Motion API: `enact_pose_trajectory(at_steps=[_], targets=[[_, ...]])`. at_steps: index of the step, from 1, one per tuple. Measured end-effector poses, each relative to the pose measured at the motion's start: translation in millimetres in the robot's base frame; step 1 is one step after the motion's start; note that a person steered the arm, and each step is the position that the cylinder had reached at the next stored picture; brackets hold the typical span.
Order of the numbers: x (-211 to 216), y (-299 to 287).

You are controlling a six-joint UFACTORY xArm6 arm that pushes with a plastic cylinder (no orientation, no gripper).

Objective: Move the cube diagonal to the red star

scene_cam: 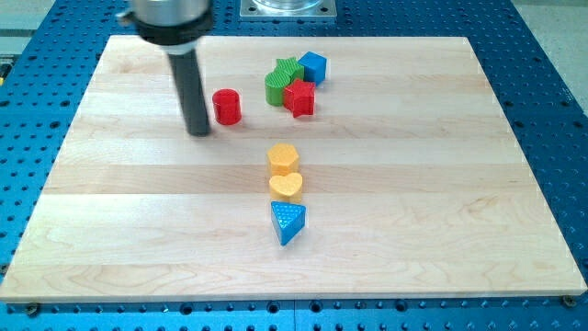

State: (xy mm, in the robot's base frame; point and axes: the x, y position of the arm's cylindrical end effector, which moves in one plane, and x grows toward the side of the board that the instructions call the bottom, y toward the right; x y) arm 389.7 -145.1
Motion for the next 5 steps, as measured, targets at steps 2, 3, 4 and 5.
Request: enact_pose_trajectory(at_steps=[2,3,4,5], targets=[[-37,71],[-121,72],[-177,136],[-158,160]])
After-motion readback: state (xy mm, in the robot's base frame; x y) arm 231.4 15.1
